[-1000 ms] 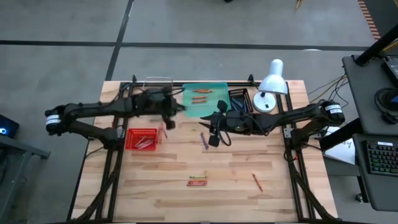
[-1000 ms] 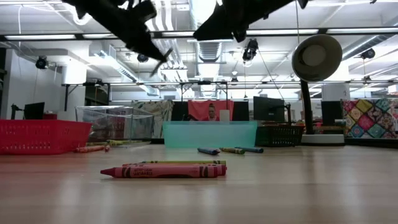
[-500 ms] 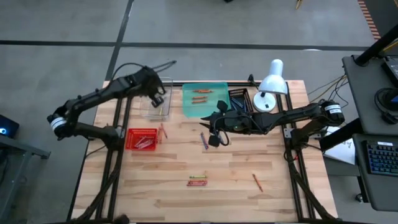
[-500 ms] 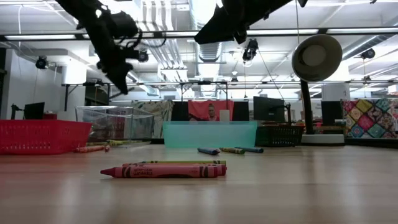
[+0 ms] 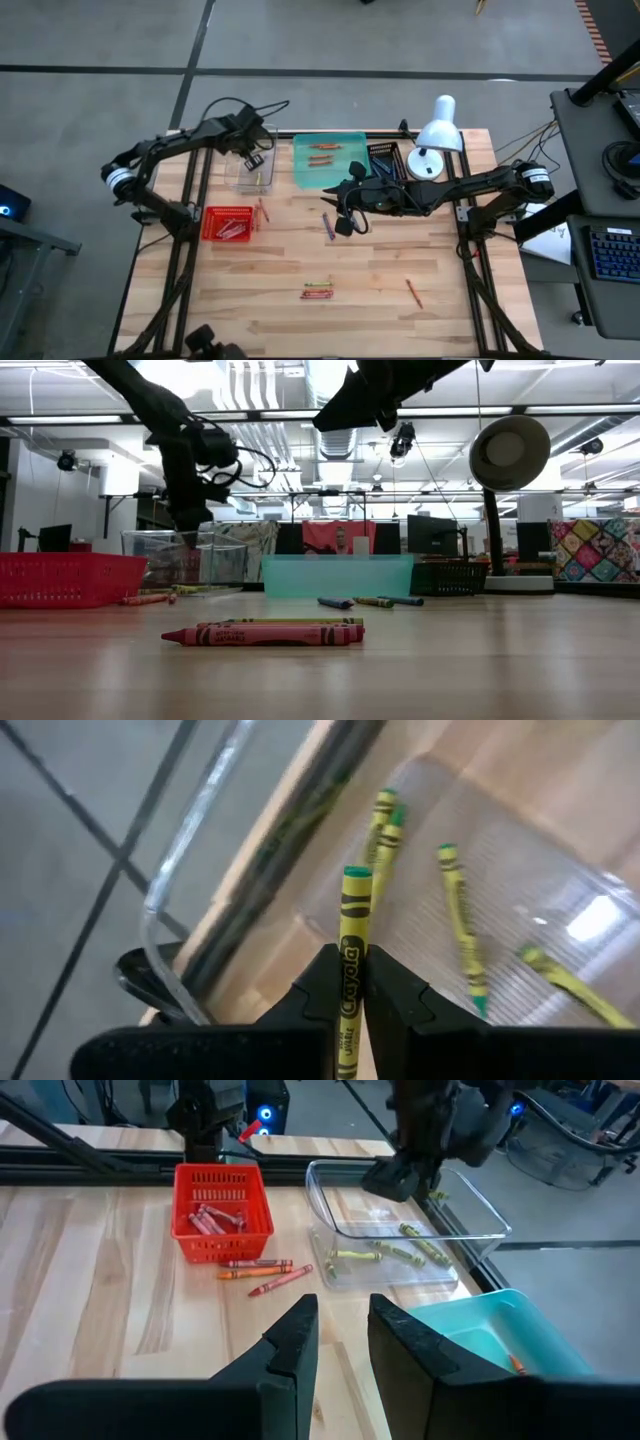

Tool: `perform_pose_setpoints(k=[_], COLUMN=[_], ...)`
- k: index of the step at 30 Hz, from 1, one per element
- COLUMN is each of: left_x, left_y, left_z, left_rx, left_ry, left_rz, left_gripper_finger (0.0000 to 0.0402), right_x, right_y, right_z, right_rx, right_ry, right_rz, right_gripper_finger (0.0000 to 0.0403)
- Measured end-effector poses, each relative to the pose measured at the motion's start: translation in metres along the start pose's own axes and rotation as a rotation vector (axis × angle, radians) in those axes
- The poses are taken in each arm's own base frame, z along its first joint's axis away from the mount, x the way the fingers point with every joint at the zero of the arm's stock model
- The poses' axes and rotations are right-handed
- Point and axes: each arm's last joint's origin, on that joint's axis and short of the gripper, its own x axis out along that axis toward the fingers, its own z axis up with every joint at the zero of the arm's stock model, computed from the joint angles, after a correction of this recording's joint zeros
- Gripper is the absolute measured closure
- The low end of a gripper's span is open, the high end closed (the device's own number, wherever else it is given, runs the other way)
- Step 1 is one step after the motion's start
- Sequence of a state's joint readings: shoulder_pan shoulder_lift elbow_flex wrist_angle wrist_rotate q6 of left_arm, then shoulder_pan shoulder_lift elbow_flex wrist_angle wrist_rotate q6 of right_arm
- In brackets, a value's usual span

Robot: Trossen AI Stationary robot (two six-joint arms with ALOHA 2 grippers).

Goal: Sort crayons
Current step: Put the green crayon into the transparent bin, then put the blue crayon into the black bin

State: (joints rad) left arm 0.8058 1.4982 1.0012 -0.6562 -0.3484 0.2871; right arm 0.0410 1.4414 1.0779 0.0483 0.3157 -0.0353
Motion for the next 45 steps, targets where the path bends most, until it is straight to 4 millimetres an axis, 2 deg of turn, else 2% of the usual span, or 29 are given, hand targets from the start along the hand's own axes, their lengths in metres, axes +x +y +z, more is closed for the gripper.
perform_pose_setpoints(k=[10, 17, 22, 27, 31, 35, 40, 45], left_x=[0.002, -0.006, -0.028, -0.060, -0.086, -0.107, -0.122, -0.129], left_y=[0.002, 0.004, 0.005, 0.005, 0.002, -0.008, -0.026, -0.043], left_z=[0.004, 0.004, 0.002, -0.001, -0.003, -0.008, -0.020, -0.036], left_rx=[0.004, -0.017, -0.071, -0.116, -0.123, -0.107, -0.099, -0.106], left_ry=[-0.026, -0.054, -0.143, -0.326, -0.482, -0.614, -0.771, -0.906], left_rz=[0.039, 0.044, 0.011, -0.155, -0.271, -0.316, -0.361, -0.422], left_gripper_finger=[0.0343, 0.0334, 0.0339, 0.0344, 0.0348, 0.0351, 0.0353, 0.0353], right_x=[0.000, 0.000, 0.000, 0.001, 0.002, 0.002, 0.002, 0.002], right_y=[0.000, 0.000, -0.001, -0.004, -0.008, -0.009, -0.008, -0.008], right_z=[0.000, 0.000, -0.003, -0.007, -0.010, -0.010, -0.006, -0.003], right_rx=[0.001, 0.002, 0.034, 0.111, 0.208, 0.260, 0.307, 0.354], right_ry=[0.000, 0.001, 0.024, 0.072, 0.093, 0.093, 0.083, 0.093], right_rz=[0.000, 0.000, -0.002, -0.014, -0.030, -0.033, -0.023, 0.045], right_gripper_finger=[0.0321, 0.0321, 0.0321, 0.0321, 0.0321, 0.0321, 0.0321, 0.0321])
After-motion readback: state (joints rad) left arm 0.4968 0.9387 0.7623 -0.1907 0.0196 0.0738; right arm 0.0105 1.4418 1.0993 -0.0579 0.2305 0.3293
